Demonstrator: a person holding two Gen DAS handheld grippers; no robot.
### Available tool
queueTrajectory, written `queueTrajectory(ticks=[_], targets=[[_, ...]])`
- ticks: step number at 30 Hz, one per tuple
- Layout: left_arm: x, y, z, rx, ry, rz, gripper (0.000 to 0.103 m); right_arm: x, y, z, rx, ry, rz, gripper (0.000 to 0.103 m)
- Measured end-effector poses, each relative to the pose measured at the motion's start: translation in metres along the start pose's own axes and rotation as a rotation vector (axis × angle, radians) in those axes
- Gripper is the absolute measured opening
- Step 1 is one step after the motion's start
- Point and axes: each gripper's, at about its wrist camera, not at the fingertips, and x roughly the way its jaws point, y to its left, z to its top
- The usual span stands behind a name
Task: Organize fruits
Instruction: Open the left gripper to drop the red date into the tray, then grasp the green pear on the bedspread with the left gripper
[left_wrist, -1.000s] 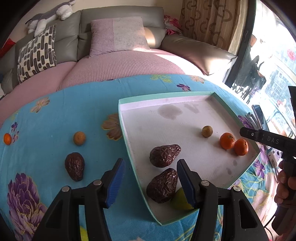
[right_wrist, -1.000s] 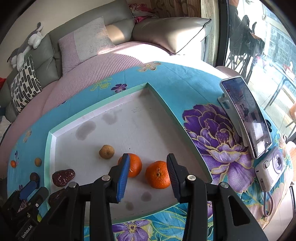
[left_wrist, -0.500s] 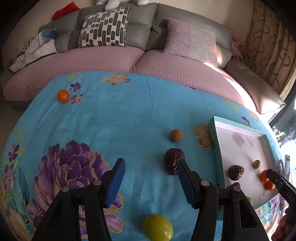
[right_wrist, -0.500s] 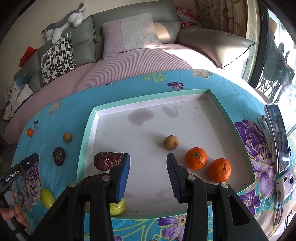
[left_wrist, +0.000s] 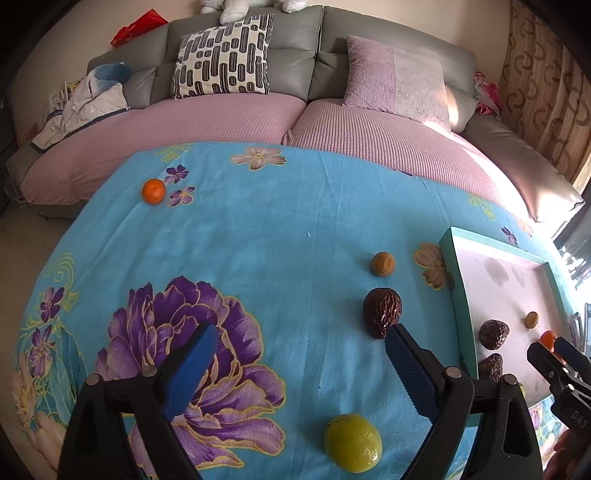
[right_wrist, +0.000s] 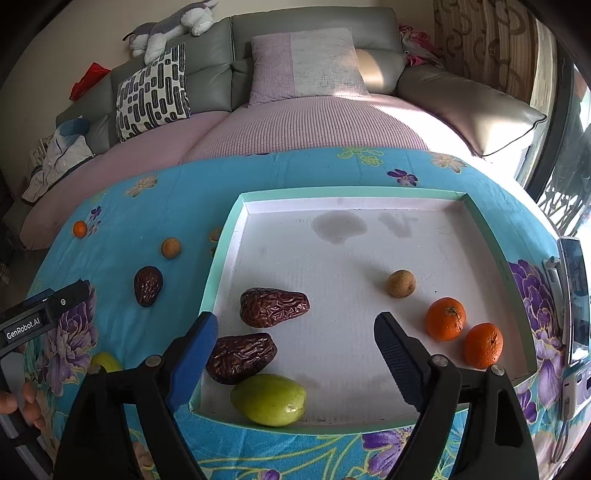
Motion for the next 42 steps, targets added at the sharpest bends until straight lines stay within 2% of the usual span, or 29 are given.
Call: queueTrajectory(ticks=[2,5,13,21,24,28,32,36,42], targets=[[-0.002,0.000,0.000,0.004,-0.009,0.002,0.100,-0.001,0.003,-0.001,-0.014,-0.006,0.009,0.088],[-0.006,0.000,-0.002,0.009,-0.022,0.004,0.103,-0.003,0.009,-0.004,-0.034,-0.022,0.011,0.095],[-0.012,0.008,-0.018,0.010,-0.041,0.029,0.103,-0.012,0.021,-0.008,-0.066,-0.093,0.009,0.095],[-0.026,0.013,-0.030,-0.006,-0.107,-0.007,0.103,-0.022,0.023,-0.016,-0.052,-0.127,-0.005,0.095],[-0.030,0.017,-0.035,-0.028,-0.125,-0.037,0.103,-0.025,0.025,-0.023,-0.041,-0.118,0.028,0.095],[-0.030,0.018,-0.042,-0.024,-0.088,-0.096,0.103,-0.029,0.028,-0.032,-0.033,-0.110,0.033,0.095],[-0.026,0.012,-0.051,0.016,-0.047,-0.062,0.103,-0.030,0.028,-0.031,-0.027,-0.096,0.046,0.095],[-0.021,0.007,-0.057,0.019,-0.001,-0.094,0.103,-0.026,0.029,-0.031,-0.033,-0.073,0.040,0.095],[-0.010,-0.011,-0.064,0.074,0.046,-0.103,0.102,-0.024,0.027,-0.031,-0.022,-0.058,0.029,0.095]])
